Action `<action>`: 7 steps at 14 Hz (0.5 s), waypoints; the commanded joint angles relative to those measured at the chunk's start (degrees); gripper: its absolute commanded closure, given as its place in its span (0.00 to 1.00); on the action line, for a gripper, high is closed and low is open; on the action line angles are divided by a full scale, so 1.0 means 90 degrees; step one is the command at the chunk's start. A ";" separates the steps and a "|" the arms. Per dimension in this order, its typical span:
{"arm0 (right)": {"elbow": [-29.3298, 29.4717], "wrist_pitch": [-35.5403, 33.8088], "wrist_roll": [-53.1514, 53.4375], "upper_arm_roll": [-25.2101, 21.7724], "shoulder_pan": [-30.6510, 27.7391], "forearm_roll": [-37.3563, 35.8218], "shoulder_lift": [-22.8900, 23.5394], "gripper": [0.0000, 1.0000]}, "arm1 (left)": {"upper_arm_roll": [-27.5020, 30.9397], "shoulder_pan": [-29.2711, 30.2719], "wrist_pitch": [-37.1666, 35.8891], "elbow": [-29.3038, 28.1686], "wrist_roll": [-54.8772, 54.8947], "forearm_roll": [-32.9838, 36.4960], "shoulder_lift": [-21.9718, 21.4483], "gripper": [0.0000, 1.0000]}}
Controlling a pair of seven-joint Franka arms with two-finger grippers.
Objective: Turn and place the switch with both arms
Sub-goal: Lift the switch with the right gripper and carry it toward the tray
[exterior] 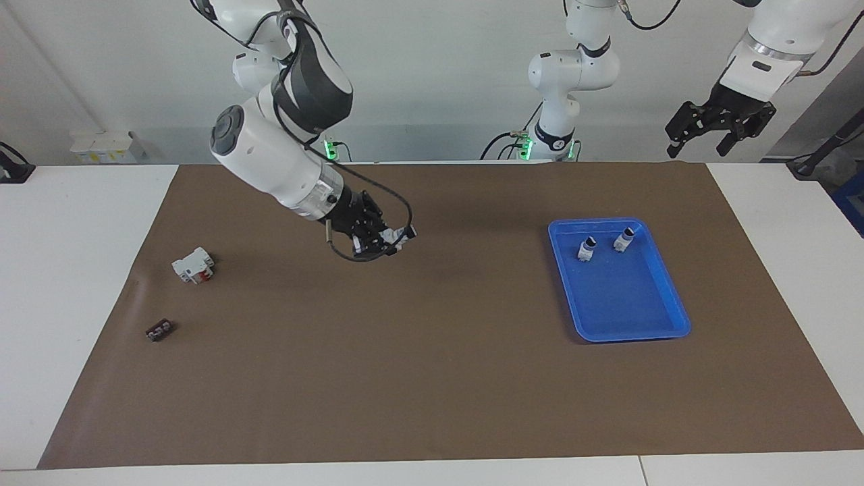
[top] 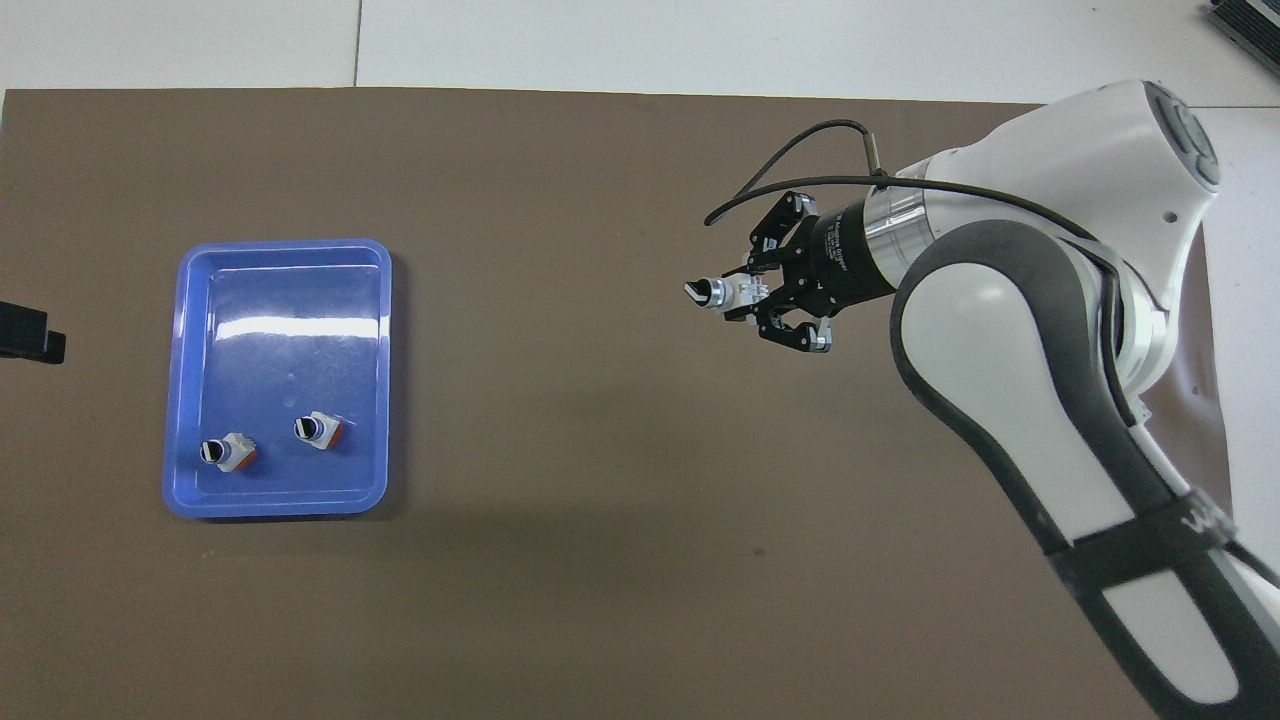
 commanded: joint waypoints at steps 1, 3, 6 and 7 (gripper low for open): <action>-0.0175 -0.0111 0.0643 0.0112 0.0001 0.0686 -0.0507 1.00 | -0.0012 -0.0002 -0.0015 -0.0167 -0.0003 0.0125 -0.0162 0.00; -0.0146 -0.0015 0.1190 0.0268 0.0157 0.0941 -0.0547 1.00 | -0.0012 -0.0002 -0.0015 -0.0167 -0.0003 0.0125 -0.0162 0.00; -0.0107 0.0521 0.1057 0.0453 0.0614 0.1030 -0.0635 1.00 | -0.0012 -0.0002 0.0034 -0.0167 -0.0032 0.0125 -0.0162 0.00; -0.0136 0.0813 0.0824 0.0463 0.0926 0.0971 -0.0645 1.00 | -0.0022 -0.0012 0.0044 -0.0167 -0.0032 0.0125 -0.0162 0.00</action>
